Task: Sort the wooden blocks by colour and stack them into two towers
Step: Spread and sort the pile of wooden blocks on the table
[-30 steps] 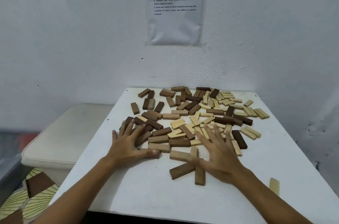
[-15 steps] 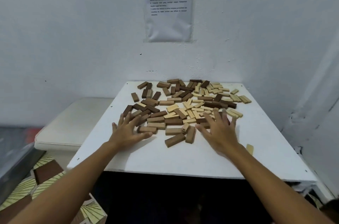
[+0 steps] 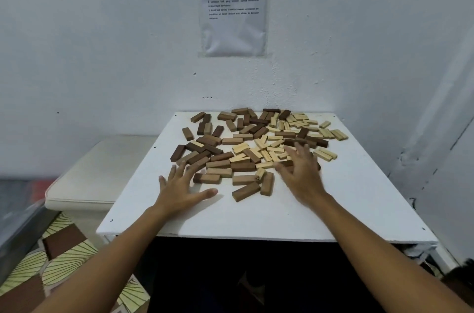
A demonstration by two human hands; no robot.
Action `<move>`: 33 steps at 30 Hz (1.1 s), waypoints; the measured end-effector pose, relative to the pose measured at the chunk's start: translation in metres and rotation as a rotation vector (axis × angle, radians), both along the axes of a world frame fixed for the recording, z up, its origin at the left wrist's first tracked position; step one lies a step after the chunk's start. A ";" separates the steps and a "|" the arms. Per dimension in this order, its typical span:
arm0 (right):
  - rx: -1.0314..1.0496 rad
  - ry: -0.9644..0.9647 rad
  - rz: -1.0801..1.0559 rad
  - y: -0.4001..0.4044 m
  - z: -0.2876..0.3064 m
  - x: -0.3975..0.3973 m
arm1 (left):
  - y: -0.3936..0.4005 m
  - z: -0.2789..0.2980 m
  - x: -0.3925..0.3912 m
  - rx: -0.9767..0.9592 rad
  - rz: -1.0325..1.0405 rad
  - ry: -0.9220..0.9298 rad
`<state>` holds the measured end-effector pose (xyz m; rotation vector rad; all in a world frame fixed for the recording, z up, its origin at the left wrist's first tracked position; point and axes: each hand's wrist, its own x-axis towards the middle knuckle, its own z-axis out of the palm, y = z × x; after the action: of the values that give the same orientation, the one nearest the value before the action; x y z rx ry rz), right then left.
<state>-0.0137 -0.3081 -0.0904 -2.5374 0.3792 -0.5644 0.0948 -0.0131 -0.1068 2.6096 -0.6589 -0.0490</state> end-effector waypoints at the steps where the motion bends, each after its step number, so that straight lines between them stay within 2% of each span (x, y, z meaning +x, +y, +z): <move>1: -0.093 0.066 0.080 0.008 -0.002 -0.003 | -0.003 0.000 0.000 -0.004 -0.020 -0.016; 4: -0.299 0.353 0.216 0.022 -0.014 -0.008 | -0.022 0.000 -0.004 0.074 -0.084 -0.014; 7: -0.364 0.460 0.158 0.025 -0.018 0.006 | -0.047 -0.003 -0.011 0.156 -0.125 -0.006; 10: -0.340 0.441 0.162 0.022 -0.008 0.020 | -0.066 -0.002 -0.009 0.152 -0.090 -0.079; 13: -0.120 0.302 0.191 0.006 0.005 0.012 | -0.058 0.000 0.004 0.045 -0.090 -0.129; 16: -0.073 0.157 0.007 -0.039 0.003 -0.007 | -0.024 -0.004 0.027 -0.069 0.072 -0.167; 19: 0.067 0.210 -0.226 -0.100 -0.006 -0.005 | 0.007 -0.010 0.058 -0.130 0.307 -0.102; 23: 0.166 0.170 -0.360 -0.172 -0.012 0.047 | -0.004 0.001 0.113 -0.226 0.378 -0.016; 25: 0.123 0.223 -0.430 -0.192 -0.012 0.078 | -0.021 0.009 0.142 -0.191 0.393 0.034; 29: 0.115 0.445 -0.595 -0.190 -0.008 0.131 | -0.062 0.011 0.185 0.032 0.387 0.129; 31: 0.099 0.393 -0.558 -0.176 -0.007 0.154 | -0.088 0.007 0.200 0.118 0.365 0.158; 33: 0.123 0.256 -0.461 -0.157 -0.003 0.171 | -0.116 0.005 0.205 0.137 0.307 0.131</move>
<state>0.1575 -0.4650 -0.0934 -2.4095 1.0739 -0.3607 0.3003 -0.1287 -0.1015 2.7800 -0.2123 -0.1743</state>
